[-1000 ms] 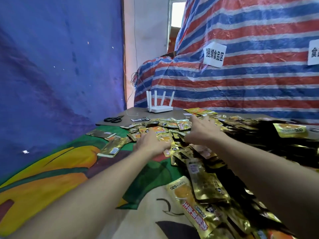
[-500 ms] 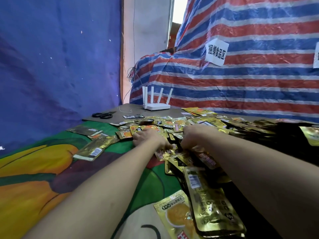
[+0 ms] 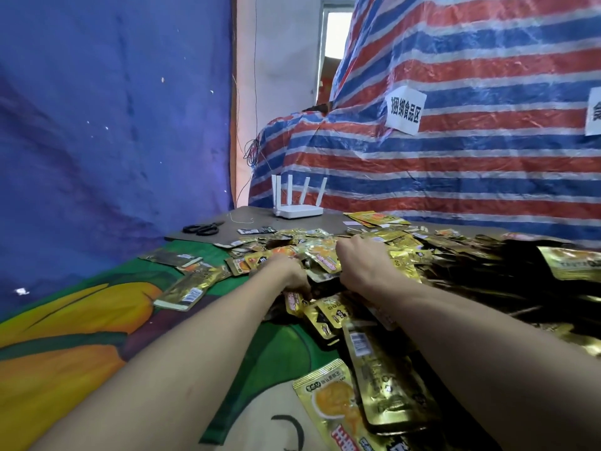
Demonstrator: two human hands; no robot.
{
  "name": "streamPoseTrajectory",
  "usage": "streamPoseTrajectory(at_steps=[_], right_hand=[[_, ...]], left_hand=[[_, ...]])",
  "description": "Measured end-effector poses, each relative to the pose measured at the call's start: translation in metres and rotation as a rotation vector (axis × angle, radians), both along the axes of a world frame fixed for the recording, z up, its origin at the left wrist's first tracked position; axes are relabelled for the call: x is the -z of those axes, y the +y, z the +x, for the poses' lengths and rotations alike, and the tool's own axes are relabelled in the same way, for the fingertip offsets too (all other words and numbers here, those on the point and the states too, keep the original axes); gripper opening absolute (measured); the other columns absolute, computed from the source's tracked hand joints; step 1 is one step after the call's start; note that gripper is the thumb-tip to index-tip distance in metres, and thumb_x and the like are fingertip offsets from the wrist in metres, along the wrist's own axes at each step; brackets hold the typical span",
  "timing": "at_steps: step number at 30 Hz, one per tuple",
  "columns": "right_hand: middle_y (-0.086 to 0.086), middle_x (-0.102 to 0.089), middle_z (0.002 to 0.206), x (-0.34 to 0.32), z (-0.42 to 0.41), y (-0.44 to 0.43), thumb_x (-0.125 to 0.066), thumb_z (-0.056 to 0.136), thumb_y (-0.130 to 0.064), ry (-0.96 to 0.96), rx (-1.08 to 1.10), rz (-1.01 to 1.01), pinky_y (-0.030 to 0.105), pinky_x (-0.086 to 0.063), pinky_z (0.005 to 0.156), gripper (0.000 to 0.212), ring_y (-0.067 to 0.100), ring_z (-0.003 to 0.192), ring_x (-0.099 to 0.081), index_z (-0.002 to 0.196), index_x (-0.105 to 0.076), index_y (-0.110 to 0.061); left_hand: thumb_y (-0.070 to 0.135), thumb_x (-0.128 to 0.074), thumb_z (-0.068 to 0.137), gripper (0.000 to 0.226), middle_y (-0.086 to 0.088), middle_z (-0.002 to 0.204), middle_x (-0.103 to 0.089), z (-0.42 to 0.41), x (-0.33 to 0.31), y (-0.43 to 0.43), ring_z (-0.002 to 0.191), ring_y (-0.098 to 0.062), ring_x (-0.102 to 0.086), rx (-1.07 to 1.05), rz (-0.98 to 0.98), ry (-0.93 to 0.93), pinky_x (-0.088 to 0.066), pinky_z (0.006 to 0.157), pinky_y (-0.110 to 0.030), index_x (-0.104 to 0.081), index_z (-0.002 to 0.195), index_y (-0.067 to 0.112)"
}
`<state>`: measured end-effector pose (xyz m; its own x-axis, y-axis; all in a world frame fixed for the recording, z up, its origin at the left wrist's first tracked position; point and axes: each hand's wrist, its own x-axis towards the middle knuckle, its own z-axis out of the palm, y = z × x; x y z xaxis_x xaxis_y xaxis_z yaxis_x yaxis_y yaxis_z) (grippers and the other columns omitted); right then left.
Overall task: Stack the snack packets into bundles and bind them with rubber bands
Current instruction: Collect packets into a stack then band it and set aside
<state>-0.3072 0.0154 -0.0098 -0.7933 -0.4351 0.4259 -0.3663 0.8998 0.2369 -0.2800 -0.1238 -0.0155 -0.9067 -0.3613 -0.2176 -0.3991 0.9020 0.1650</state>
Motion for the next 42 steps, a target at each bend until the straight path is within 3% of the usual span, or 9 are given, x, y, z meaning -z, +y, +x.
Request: streamPoseTrajectory(at_steps=[5, 10, 13, 17, 20, 23, 26, 33, 42], right_hand=[[0.006, -0.062, 0.11, 0.008, -0.004, -0.005, -0.057, 0.097, -0.021, -0.25, 0.056, 0.09, 0.035, -0.039, 0.073, 0.053, 0.028, 0.1, -0.059, 0.145, -0.04, -0.033], [0.012, -0.045, 0.133, 0.01, -0.004, -0.017, -0.06, 0.095, -0.024, -0.219, 0.103, 0.141, 0.057, -0.04, 0.103, 0.032, 0.033, 0.131, -0.041, 0.126, -0.058, -0.02], [0.008, -0.057, 0.123, 0.007, 0.001, -0.021, -0.059, 0.093, -0.018, -0.26, 0.024, 0.099, 0.057, -0.045, 0.1, 0.025, 0.033, 0.115, -0.058, 0.118, -0.057, -0.017], [0.008, -0.065, 0.111, -0.001, 0.007, -0.022, -0.053, 0.098, -0.026, -0.18, -0.078, -0.016, 0.041, -0.051, 0.08, 0.021, 0.032, 0.097, -0.064, 0.115, -0.06, -0.018], [0.007, -0.067, 0.1, -0.008, 0.014, -0.023, -0.049, 0.101, -0.028, -0.147, -0.161, -0.21, 0.034, -0.044, 0.063, 0.017, 0.027, 0.075, -0.057, 0.11, -0.062, -0.021], [0.0, -0.063, 0.077, -0.016, 0.026, -0.025, -0.054, 0.101, -0.025, -0.263, -0.273, -0.53, 0.026, -0.033, 0.048, 0.013, 0.018, 0.061, -0.056, 0.09, -0.059, -0.022], [0.005, -0.07, 0.078, -0.027, 0.044, -0.022, -0.058, 0.1, -0.026, -0.427, -0.38, -0.772, 0.031, -0.05, 0.055, 0.02, 0.022, 0.067, -0.064, 0.085, -0.066, -0.016], [-0.002, -0.075, 0.078, -0.043, 0.094, 0.002, -0.068, 0.095, -0.022, -0.484, -0.53, -1.319, 0.034, -0.054, 0.068, 0.017, 0.019, 0.077, -0.07, 0.078, -0.071, -0.02], [0.001, -0.073, 0.067, -0.001, 0.167, 0.032, -0.078, 0.087, -0.025, -0.587, -0.455, -1.334, 0.034, -0.056, 0.063, 0.025, 0.016, 0.062, -0.071, 0.083, -0.07, -0.002]], left_hand=[[0.042, -0.053, 0.102, 0.071, -0.015, 0.161, -0.032, 0.003, -0.009, 0.001, 0.145, -0.031, -0.037, 0.052, 0.201, -0.165, -0.037, 0.113, -0.039, -0.026, 0.157, 0.006], [0.028, -0.054, 0.104, 0.059, -0.017, 0.154, -0.04, 0.017, -0.004, -0.009, 0.14, -0.033, -0.042, -0.007, 0.395, -0.013, -0.035, 0.114, -0.039, -0.033, 0.154, 0.005], [0.018, -0.063, 0.099, 0.025, -0.009, 0.094, -0.056, 0.031, -0.004, -0.018, 0.081, -0.019, -0.053, -0.009, 0.403, -0.024, -0.048, 0.091, -0.031, -0.064, 0.119, 0.002], [-0.001, -0.074, 0.086, 0.019, -0.011, 0.087, -0.063, 0.05, 0.005, -0.04, 0.086, -0.024, -0.057, -0.162, 0.647, 0.205, -0.048, 0.075, -0.033, -0.059, 0.075, 0.002], [-0.012, -0.076, 0.079, 0.017, -0.017, 0.082, -0.069, 0.067, 0.006, -0.05, 0.077, -0.028, -0.068, -0.269, 0.869, 0.379, -0.058, 0.072, -0.037, -0.062, 0.087, -0.005], [-0.009, -0.078, 0.076, 0.023, -0.022, 0.108, -0.071, 0.083, 0.013, -0.06, 0.109, -0.037, -0.066, -0.347, 1.047, 0.431, -0.051, 0.102, -0.052, -0.065, 0.095, -0.005], [-0.01, -0.076, 0.076, 0.014, -0.022, 0.11, -0.071, 0.099, 0.018, -0.064, 0.119, -0.039, -0.06, -0.378, 1.196, 0.486, -0.04, 0.112, -0.056, -0.068, 0.086, -0.005], [-0.011, -0.063, 0.068, 0.054, -0.027, 0.115, -0.066, 0.145, 0.003, -0.045, 0.098, -0.044, -0.069, -0.299, 1.738, 0.58, -0.057, 0.083, -0.057, -0.057, 0.121, -0.006], [-0.002, -0.067, 0.058, 0.034, -0.021, 0.091, -0.067, 0.184, -0.001, -0.012, 0.079, -0.036, -0.068, -0.164, 1.638, 1.054, -0.059, 0.075, -0.047, -0.06, 0.09, 0.004]])
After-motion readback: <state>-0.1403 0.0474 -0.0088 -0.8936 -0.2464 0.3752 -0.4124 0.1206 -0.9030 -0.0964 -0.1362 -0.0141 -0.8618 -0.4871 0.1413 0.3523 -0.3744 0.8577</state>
